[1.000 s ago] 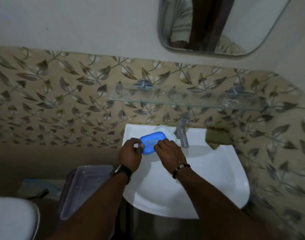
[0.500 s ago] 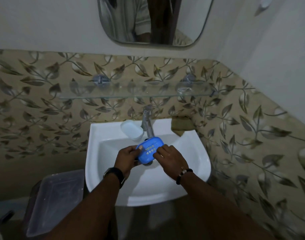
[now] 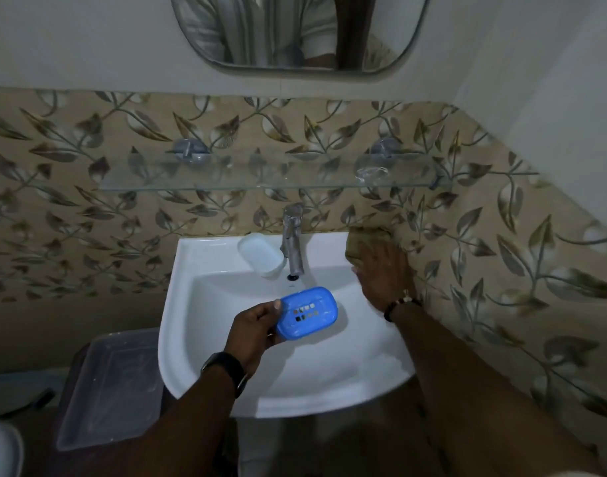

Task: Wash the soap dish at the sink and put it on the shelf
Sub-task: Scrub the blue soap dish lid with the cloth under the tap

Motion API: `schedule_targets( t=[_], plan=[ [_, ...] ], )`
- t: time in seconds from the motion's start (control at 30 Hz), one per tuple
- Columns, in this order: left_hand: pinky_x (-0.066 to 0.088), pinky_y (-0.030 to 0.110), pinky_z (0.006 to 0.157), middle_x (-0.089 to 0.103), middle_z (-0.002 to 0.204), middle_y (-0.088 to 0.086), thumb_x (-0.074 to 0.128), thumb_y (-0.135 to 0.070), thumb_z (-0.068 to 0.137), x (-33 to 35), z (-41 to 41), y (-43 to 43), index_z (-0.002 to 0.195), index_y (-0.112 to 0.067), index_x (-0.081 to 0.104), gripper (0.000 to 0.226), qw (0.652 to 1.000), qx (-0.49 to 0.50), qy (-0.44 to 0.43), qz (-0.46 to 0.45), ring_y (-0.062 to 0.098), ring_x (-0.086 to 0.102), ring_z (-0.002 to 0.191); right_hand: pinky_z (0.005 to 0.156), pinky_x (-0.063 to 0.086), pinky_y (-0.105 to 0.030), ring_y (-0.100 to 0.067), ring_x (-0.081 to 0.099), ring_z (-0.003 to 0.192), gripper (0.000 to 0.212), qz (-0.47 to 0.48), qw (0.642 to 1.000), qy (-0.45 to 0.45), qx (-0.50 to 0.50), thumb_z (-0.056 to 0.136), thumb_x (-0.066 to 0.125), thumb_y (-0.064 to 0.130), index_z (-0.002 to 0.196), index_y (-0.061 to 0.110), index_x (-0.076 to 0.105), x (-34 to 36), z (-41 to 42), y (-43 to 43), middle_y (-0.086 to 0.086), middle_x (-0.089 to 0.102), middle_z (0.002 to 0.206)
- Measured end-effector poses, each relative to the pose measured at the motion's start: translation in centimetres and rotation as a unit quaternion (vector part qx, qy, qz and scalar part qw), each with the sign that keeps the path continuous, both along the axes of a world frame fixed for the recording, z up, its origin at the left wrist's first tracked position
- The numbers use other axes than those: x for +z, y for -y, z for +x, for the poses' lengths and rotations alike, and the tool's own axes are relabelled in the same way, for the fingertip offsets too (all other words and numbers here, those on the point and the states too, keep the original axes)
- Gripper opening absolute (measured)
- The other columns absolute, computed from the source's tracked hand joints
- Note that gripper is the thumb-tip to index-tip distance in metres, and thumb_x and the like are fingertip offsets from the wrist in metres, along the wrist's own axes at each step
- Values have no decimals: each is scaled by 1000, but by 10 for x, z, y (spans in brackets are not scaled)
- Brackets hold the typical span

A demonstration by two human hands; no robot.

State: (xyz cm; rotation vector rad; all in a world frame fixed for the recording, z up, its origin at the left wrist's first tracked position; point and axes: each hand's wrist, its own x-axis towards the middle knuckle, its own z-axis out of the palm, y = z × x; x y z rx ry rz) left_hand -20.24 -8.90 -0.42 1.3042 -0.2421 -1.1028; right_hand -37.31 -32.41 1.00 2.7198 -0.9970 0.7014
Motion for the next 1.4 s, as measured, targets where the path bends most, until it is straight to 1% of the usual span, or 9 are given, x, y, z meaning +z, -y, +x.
schedule_targets(
  t=[0.27, 0.53, 0.7, 0.8, 0.87, 0.97, 1.13, 1.3, 1.4],
  plan=[
    [62, 36, 73, 76, 100, 19, 63, -33, 91, 3, -6, -4, 106, 5, 69, 41, 999, 27, -3, 26, 29, 73, 87, 113, 31, -50, -32, 33, 141, 75, 242, 951, -116, -157, 87, 52, 64, 148, 24, 36, -11, 44, 65, -8, 37, 154],
    [59, 38, 77, 75, 99, 17, 63, -35, 87, 5, -10, -9, 106, 2, 68, 42, 999, 34, -9, 32, 29, 70, 90, 117, 28, -52, -36, 30, 142, 56, 254, 949, -90, -166, 96, 53, 25, 150, 30, 39, -30, 55, 65, -7, 34, 158],
    [56, 30, 69, 75, 94, 12, 61, -33, 95, 14, -9, -5, 102, -6, 72, 30, 998, 43, -23, 26, 21, 69, 77, 120, 26, -38, -30, 46, 137, 42, 267, 960, 13, -81, 97, 52, 7, 139, 9, 56, -24, 33, 59, -14, 53, 146],
    [56, 25, 59, 77, 90, 8, 61, -31, 96, 23, -11, -3, 99, -11, 74, 24, 998, 52, -41, 15, 15, 71, 69, 88, 53, -44, -42, 67, 101, 25, 353, 894, 236, -141, 99, 50, 5, 112, 0, 70, -16, 19, 31, -23, 71, 110],
    [56, 24, 56, 78, 90, 7, 62, -31, 96, 27, -12, -4, 96, -12, 74, 22, 997, 55, -51, 9, 14, 72, 67, 65, 49, -30, -37, 67, 87, 19, 356, 845, 361, -168, 98, 51, 6, 104, 3, 69, -2, 11, -1, -8, 69, 90],
    [56, 25, 57, 78, 92, 7, 64, -33, 95, 30, -14, -5, 95, -13, 73, 22, 997, 52, -53, 10, 16, 72, 69, 70, 46, -11, -8, 66, 88, 19, 280, 852, 435, -82, 93, 53, 3, 104, 9, 68, 27, 6, -61, 11, 66, 90],
    [55, 31, 72, 78, 96, 8, 62, -39, 95, 35, -22, 0, 104, -9, 74, 34, 998, 16, -62, 10, 22, 70, 80, 94, 51, -39, -26, 63, 99, 19, 144, 967, 92, 187, 86, 61, 4, 99, 9, 72, 48, 13, -145, -10, 70, 105],
    [58, 32, 69, 80, 95, 11, 63, -37, 95, 39, -18, -7, 102, -8, 76, 33, 999, 0, -38, 5, 23, 74, 82, 105, 44, -44, -27, 60, 112, 24, 139, 973, -6, 185, 92, 57, 7, 110, 13, 72, 46, 21, -163, -8, 68, 119],
    [59, 30, 63, 80, 93, 12, 66, -32, 94, 47, -10, -12, 96, -7, 75, 27, 1000, 1, -16, -9, 21, 75, 78, 85, 47, -39, -27, 60, 98, 29, 59, 992, -47, 102, 86, 52, 11, 107, 20, 70, 56, 12, -153, -5, 68, 113]
  ],
)
